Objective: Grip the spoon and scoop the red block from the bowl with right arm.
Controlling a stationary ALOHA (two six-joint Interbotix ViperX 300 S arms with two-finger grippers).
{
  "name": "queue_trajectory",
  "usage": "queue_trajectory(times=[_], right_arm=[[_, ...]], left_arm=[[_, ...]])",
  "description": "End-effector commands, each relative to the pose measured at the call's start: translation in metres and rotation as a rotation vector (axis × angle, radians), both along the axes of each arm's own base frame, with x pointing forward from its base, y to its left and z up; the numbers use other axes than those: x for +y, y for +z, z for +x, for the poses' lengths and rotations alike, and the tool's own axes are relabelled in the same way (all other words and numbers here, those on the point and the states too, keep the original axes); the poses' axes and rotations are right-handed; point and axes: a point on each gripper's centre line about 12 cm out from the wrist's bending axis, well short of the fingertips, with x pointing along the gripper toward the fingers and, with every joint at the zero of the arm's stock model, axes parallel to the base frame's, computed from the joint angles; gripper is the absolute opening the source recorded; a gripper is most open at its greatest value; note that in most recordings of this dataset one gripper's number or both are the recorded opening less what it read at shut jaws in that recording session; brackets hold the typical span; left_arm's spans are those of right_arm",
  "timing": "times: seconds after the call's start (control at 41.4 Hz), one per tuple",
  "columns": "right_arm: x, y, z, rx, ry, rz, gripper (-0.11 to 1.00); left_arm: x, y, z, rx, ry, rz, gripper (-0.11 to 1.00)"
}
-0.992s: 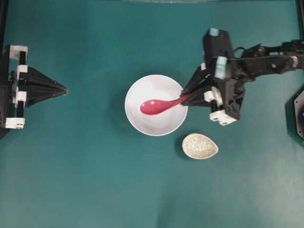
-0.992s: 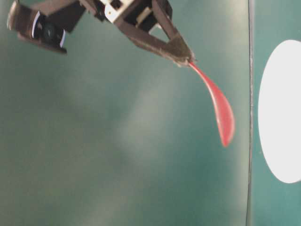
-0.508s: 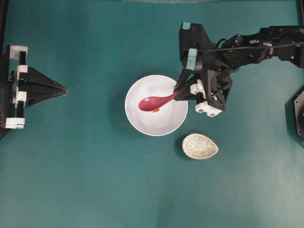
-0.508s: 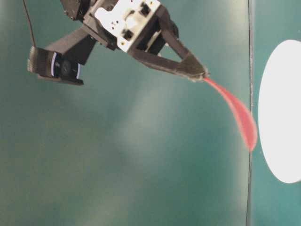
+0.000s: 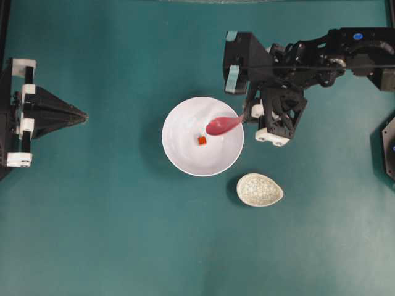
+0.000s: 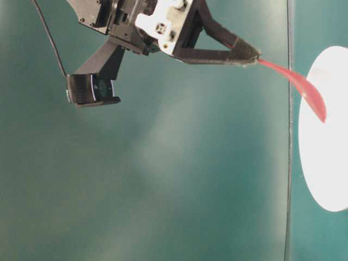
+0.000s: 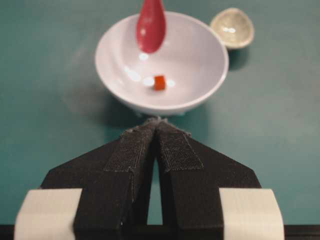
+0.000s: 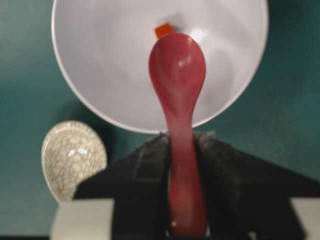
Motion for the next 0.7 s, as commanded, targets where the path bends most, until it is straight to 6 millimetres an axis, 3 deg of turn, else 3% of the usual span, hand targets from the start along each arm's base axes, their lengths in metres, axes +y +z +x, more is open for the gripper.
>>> queue_trajectory(times=[0.0, 0.677], right_arm=[[0.004, 0.01, 0.006, -0.024, 0.02, -0.012, 0.24], [0.012, -0.017, 0.03, 0.088, 0.125, -0.089, 0.24]], left_arm=[[0.001, 0.005, 0.003, -0.014, 0.002, 0.005, 0.0], [0.001, 0.006, 0.003, -0.015, 0.002, 0.005, 0.0]])
